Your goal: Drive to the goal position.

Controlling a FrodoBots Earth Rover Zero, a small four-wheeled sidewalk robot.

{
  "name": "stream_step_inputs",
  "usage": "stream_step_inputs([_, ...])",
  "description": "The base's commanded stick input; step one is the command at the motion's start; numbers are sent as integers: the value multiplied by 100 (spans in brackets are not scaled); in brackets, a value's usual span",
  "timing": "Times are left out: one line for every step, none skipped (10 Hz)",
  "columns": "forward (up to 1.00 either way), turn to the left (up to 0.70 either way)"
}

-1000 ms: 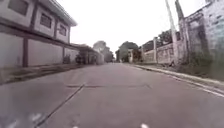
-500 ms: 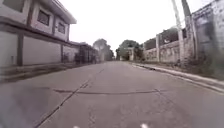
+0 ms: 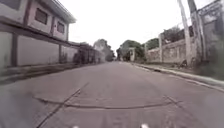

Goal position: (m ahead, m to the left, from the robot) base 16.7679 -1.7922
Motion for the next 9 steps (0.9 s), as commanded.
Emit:
stream_step_inputs([100, 2])
stream_step_inputs([100, 2])
stream_step_inputs([100, 2])
stream_step_inputs([100, 2])
stream_step_inputs([100, 2])
stream_step_inputs([100, 2])
stream_step_inputs([100, 2])
stream_step_inputs([100, 2])
stream_step_inputs([100, 2])
